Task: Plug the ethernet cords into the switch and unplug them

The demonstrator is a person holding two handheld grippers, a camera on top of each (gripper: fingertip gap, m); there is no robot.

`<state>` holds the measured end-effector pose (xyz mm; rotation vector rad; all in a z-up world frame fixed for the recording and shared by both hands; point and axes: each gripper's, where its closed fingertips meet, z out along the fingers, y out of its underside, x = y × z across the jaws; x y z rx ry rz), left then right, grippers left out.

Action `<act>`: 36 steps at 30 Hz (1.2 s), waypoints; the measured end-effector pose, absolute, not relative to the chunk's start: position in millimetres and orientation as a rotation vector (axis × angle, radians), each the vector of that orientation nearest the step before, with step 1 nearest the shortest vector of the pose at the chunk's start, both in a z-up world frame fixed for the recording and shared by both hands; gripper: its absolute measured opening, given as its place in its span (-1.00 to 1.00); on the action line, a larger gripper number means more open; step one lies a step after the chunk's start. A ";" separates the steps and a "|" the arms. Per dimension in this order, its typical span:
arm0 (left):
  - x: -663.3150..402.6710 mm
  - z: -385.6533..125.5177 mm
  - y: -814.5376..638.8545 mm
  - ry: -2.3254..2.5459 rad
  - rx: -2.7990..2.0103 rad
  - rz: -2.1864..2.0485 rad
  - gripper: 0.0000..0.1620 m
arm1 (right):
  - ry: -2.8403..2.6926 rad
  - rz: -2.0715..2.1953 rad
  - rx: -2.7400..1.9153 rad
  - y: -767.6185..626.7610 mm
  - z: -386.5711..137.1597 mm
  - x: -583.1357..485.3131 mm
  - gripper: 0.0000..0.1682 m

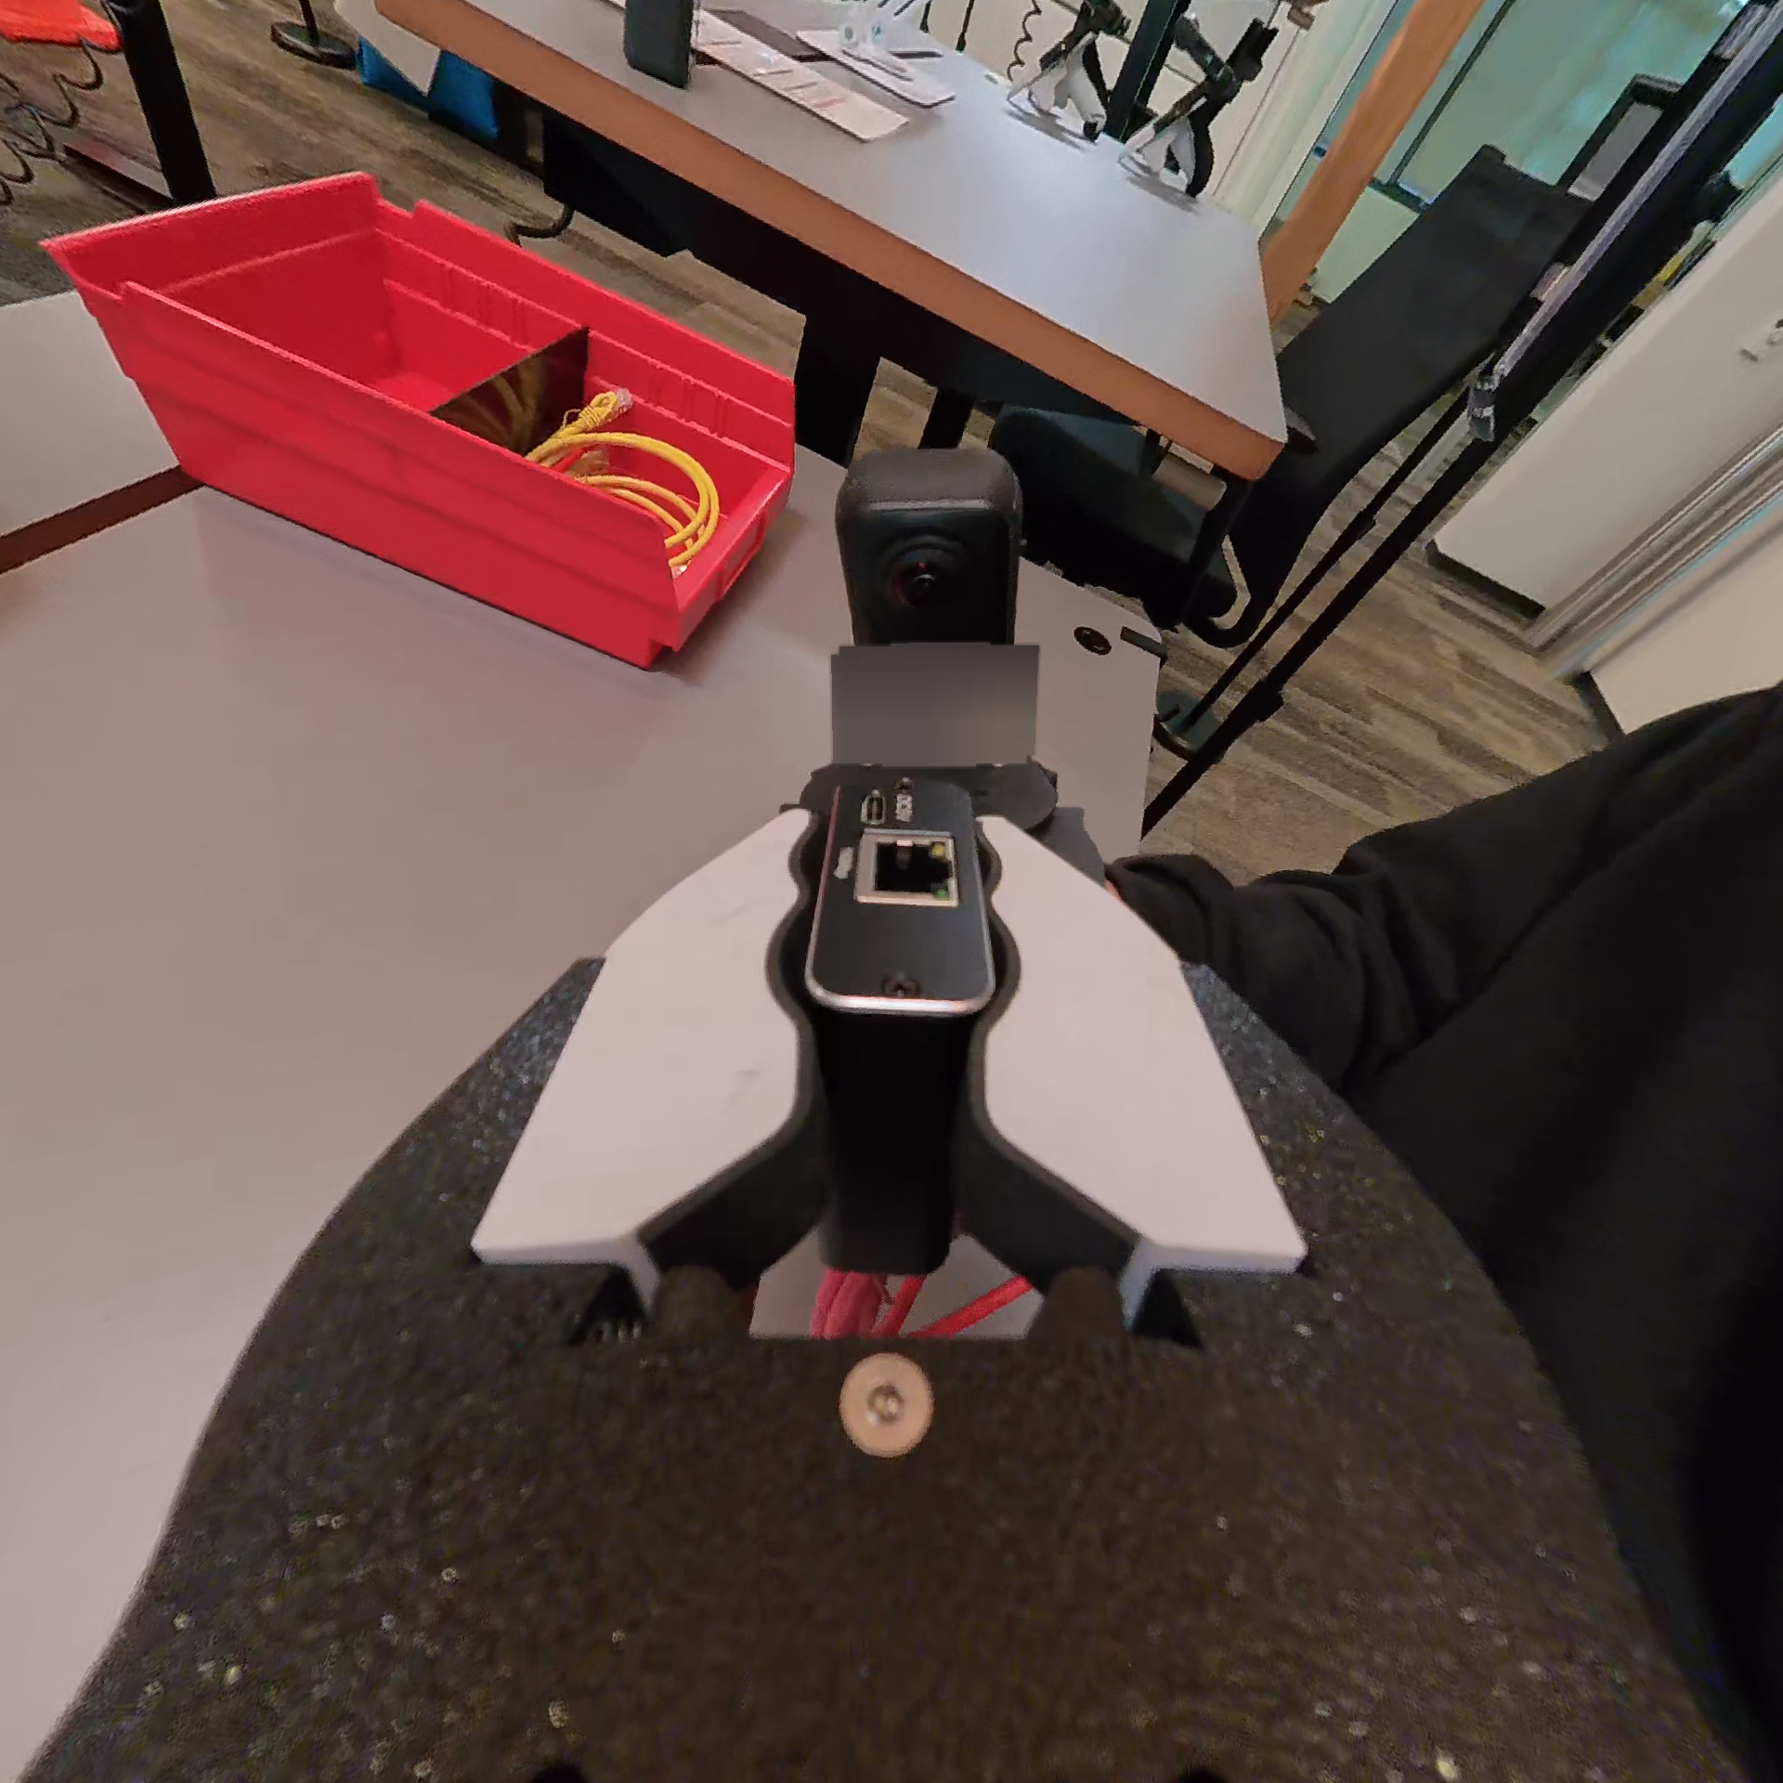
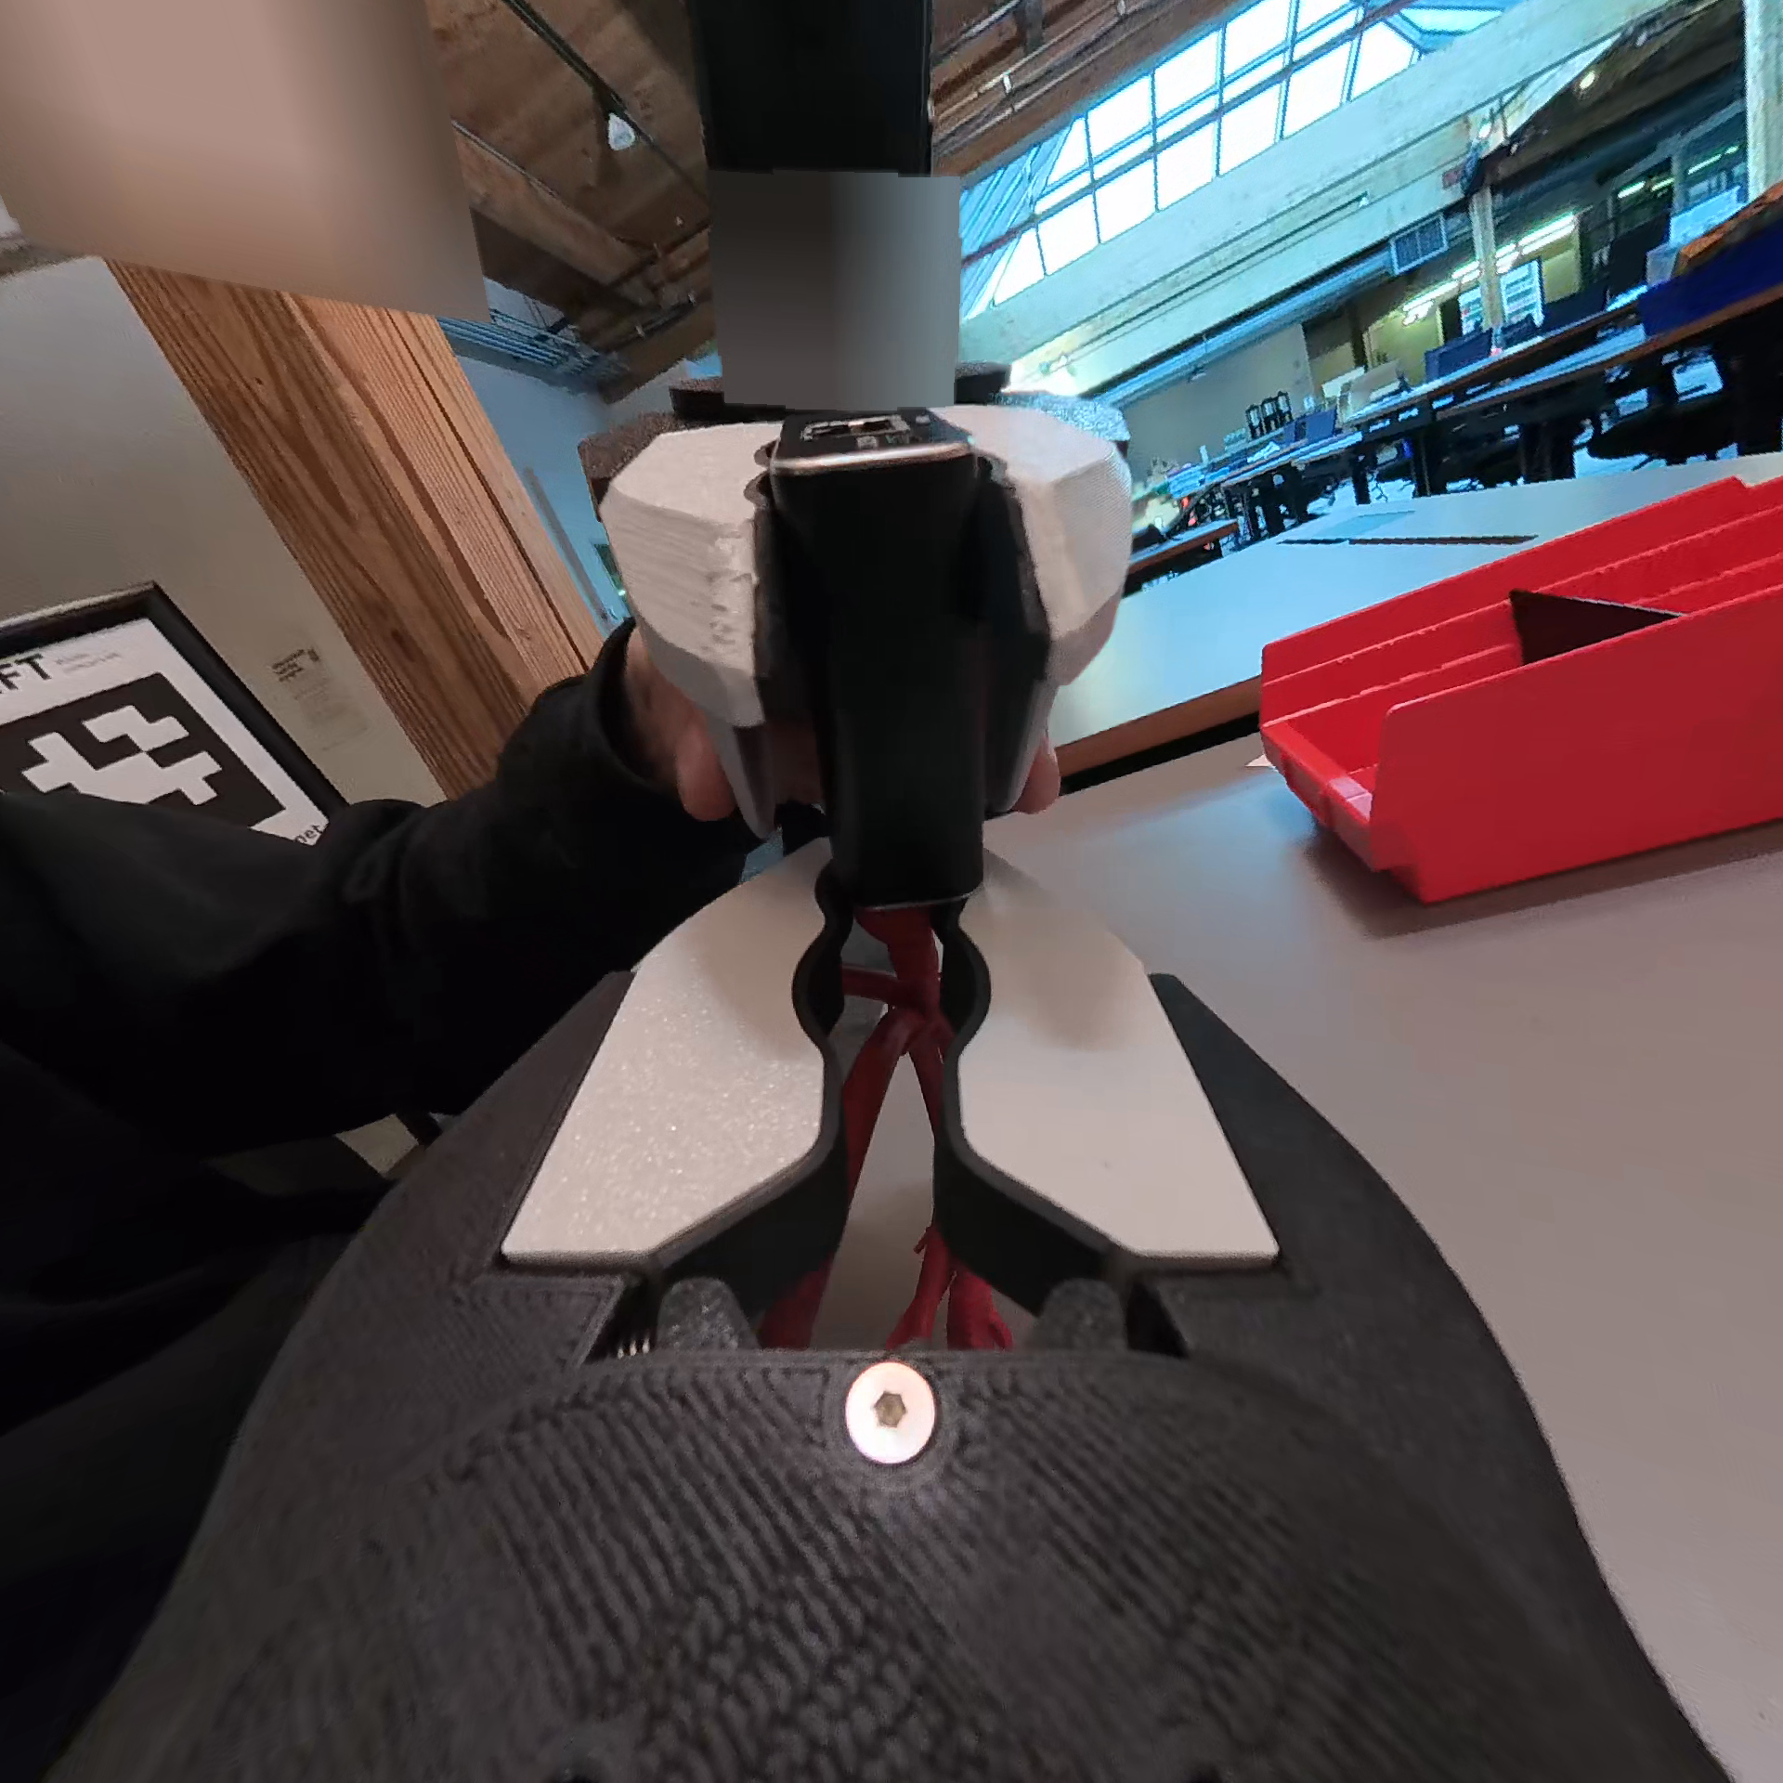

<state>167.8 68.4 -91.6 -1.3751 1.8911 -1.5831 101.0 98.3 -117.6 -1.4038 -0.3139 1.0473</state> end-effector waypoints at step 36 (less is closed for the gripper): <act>173.0 -109.9 89.6 1.737 -1.508 -1.766 -0.67 | -0.167 1.176 -1.421 113.4 -136.7 100.9 -0.81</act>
